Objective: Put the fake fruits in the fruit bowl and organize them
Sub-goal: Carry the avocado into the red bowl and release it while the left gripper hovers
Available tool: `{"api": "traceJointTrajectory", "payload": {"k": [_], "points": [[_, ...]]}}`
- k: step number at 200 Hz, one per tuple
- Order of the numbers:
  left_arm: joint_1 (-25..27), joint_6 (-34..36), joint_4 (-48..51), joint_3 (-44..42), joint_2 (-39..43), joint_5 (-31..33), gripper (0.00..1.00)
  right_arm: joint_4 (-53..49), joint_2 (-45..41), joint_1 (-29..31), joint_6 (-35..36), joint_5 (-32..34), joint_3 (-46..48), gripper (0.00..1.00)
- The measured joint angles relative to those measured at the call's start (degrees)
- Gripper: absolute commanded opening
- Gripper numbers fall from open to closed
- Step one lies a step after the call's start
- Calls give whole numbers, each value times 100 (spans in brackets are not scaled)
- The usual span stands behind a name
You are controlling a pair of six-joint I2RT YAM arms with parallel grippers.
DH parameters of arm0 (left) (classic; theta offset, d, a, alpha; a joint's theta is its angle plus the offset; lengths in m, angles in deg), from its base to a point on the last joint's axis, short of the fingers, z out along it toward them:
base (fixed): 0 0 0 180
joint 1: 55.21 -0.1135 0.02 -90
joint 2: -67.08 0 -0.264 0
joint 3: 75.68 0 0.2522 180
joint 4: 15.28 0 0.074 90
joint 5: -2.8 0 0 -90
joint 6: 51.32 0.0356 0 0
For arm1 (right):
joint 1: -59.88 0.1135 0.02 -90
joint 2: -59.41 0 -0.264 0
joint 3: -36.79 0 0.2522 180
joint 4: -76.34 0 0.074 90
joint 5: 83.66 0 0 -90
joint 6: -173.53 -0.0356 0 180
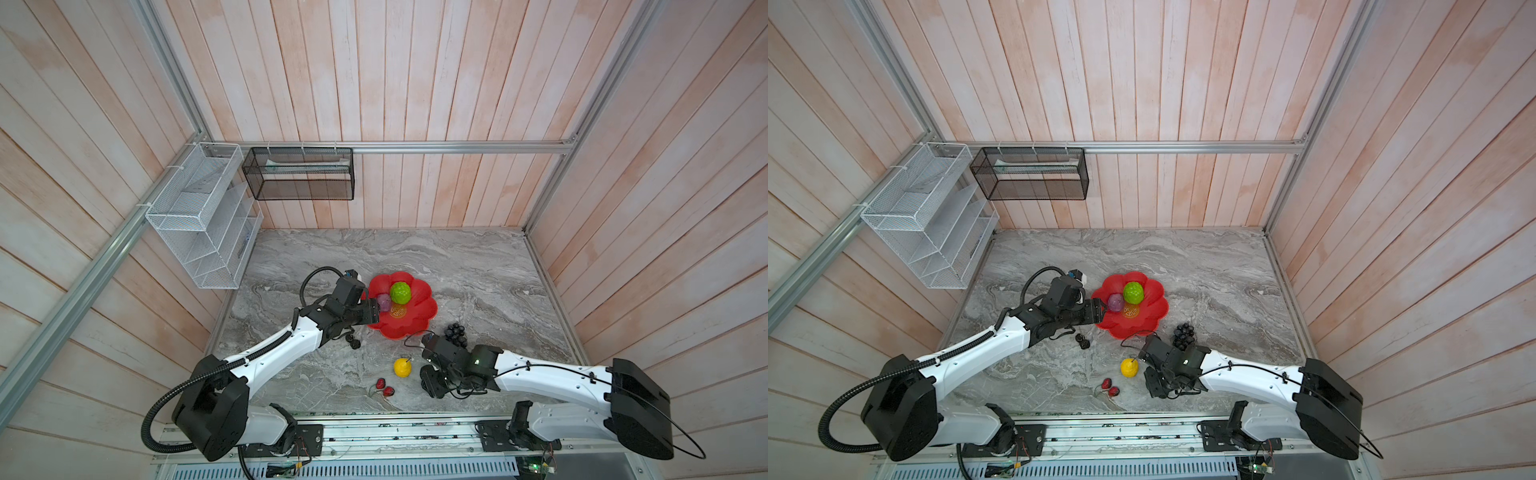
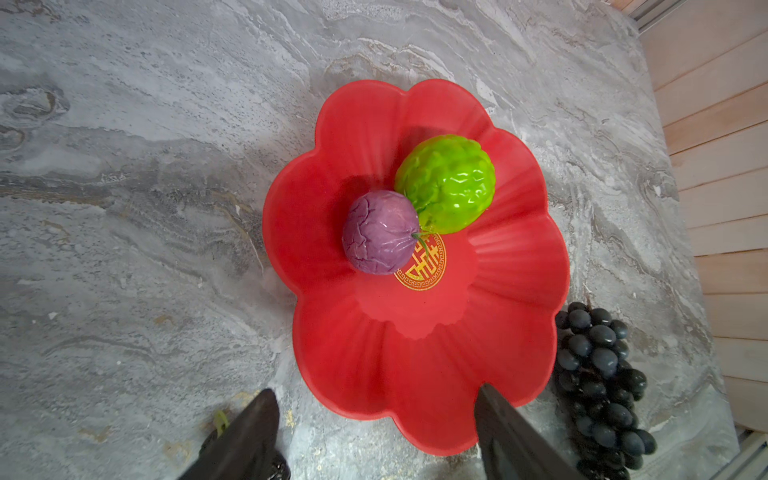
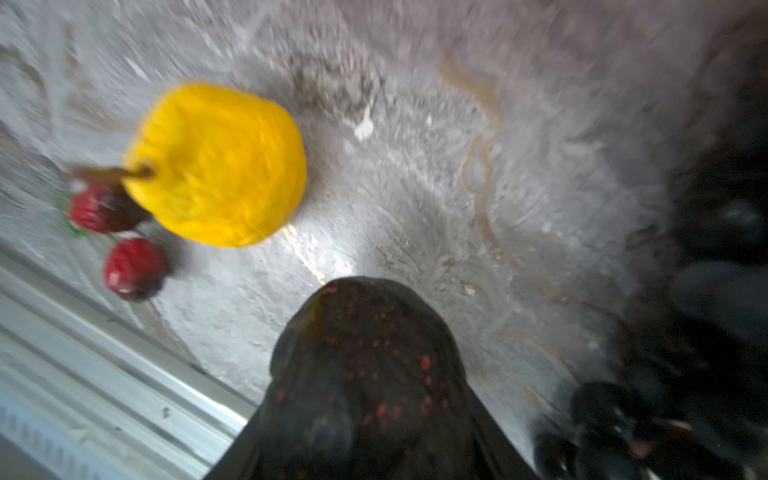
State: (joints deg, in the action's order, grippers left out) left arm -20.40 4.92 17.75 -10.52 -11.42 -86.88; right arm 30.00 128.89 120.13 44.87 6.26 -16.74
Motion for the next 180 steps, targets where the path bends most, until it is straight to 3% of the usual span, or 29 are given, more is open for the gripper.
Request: {"api": "traceJointTrajectory", "payload": {"k": [38, 70, 124, 180], "points": [[-63, -39, -39, -160, 269, 55, 75, 350, -205, -1204, 380, -339, -885, 43], [-61, -101, -44, -319, 531, 175, 75, 925, 507, -2122, 737, -841, -1213, 43], [-52, -221, 94, -684, 1088, 341, 75, 1029, 2221, -2199, 1821, -1176, -2330, 44], [-52, -295, 210, -748, 1290, 470, 75, 1139, 3228, -2199, 2264, -1338, -2544, 47]]}}
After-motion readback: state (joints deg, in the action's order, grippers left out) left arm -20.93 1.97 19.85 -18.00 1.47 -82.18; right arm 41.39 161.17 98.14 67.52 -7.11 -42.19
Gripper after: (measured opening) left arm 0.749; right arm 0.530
